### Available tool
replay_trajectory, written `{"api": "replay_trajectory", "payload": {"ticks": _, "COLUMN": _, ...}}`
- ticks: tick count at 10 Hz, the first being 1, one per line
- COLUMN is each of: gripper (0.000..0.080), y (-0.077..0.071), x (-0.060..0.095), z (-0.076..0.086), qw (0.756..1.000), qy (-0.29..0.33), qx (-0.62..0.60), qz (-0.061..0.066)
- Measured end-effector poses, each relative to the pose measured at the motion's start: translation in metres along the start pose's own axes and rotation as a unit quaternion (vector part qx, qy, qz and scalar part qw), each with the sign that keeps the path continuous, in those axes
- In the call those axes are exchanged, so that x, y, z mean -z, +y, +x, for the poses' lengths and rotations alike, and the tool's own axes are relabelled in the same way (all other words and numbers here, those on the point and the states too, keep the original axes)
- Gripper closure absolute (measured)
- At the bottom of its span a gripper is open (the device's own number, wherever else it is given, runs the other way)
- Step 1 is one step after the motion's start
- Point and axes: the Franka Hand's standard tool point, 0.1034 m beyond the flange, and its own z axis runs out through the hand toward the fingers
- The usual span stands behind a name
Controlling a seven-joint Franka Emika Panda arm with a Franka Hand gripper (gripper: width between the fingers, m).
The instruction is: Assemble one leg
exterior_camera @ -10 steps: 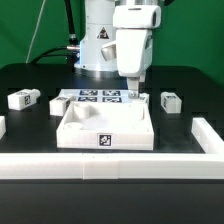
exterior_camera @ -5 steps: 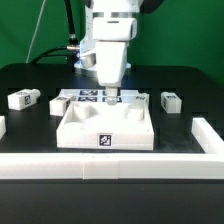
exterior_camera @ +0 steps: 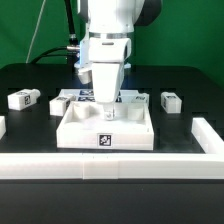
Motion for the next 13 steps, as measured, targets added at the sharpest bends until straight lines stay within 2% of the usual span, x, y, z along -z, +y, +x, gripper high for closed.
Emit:
{"api": "replay_trajectory", "payload": {"ticks": 1, "gripper": 0.0191, "y": 0.0010, "x": 0.0006, "z": -0.0001, "qw": 1.000, "qy": 0.001, "qx": 0.000, "qz": -0.002}}
{"api": "replay_trajectory", "payload": {"ticks": 2, "gripper": 0.0191, "y": 0.0006, "x": 0.0001, "z": -0.0001, "qw": 1.000, "qy": 0.001, "qx": 0.000, "qz": -0.002}}
{"api": "replay_trajectory", "payload": {"ticks": 3, "gripper": 0.0391, "y": 0.0006, "x": 0.0000, "z": -0.0001, "qw": 1.000, "qy": 0.001, "qx": 0.000, "qz": -0.002}}
{"api": "replay_trajectory", "payload": {"ticks": 4, "gripper": 0.0391, "y": 0.0006, "x": 0.0000, "z": -0.0001, "qw": 1.000, "qy": 0.001, "qx": 0.000, "qz": -0.001}}
{"api": "replay_trajectory", "payload": {"ticks": 5, "gripper": 0.0587, "y": 0.0005, "x": -0.0001, "z": -0.0001, "qw": 1.000, "qy": 0.001, "qx": 0.000, "qz": -0.001}}
{"api": "replay_trajectory", "payload": {"ticks": 6, "gripper": 0.0587, "y": 0.0005, "x": -0.0001, "z": -0.0001, "qw": 1.000, "qy": 0.001, "qx": 0.000, "qz": -0.001}}
{"api": "replay_trajectory", "payload": {"ticks": 7, "gripper": 0.0740, "y": 0.0004, "x": -0.0003, "z": -0.0003, "qw": 1.000, "qy": 0.000, "qx": -0.001, "qz": -0.001}}
{"api": "replay_trajectory", "payload": {"ticks": 13, "gripper": 0.0742, "y": 0.0013, "x": -0.0004, "z": 0.0014, "qw": 1.000, "qy": -0.001, "qx": 0.004, "qz": 0.001}}
